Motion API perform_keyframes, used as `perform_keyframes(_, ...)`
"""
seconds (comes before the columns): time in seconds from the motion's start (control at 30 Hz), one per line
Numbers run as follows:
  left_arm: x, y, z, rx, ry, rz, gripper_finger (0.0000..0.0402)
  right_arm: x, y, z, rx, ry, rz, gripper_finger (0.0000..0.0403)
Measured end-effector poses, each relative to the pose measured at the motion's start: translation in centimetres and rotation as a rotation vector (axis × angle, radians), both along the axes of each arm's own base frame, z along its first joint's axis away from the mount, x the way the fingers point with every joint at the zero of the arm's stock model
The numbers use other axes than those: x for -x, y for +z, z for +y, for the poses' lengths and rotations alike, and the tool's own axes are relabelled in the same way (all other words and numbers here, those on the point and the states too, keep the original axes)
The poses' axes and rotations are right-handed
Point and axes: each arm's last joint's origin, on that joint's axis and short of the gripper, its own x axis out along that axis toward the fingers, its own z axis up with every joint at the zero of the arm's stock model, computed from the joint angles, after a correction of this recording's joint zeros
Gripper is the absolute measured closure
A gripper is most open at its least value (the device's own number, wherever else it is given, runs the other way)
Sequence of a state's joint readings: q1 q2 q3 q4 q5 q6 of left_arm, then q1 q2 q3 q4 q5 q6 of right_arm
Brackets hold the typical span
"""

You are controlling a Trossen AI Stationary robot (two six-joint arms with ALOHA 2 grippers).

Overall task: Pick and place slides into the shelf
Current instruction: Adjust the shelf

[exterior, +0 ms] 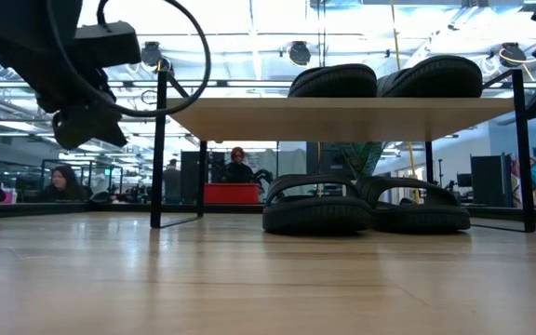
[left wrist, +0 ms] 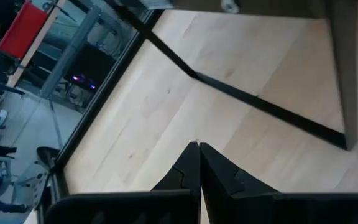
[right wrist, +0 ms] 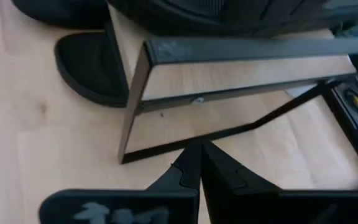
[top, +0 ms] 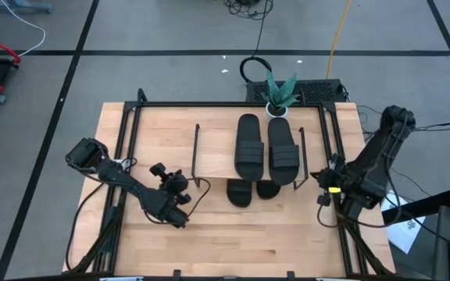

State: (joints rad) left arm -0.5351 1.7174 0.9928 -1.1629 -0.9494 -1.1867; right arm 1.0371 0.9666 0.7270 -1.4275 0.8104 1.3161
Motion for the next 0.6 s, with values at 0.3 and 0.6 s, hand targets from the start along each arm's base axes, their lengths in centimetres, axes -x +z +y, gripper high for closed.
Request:
perform_keyframes(0.3, -1.0, -0.2, 0.4, 0.018, -0.036, 0.012, 0.0401, -1.1, -0.3, 0.1, -0.070, -0.090, -0.047, 0.0403)
perform_keyframes(0.6, -2.1, 0.5, 0.5, -0.013, -0.075, 0.023, 0.0401, -2.3, -0.4, 0.6, -0.116, -0.054, -0.068, 0.0403)
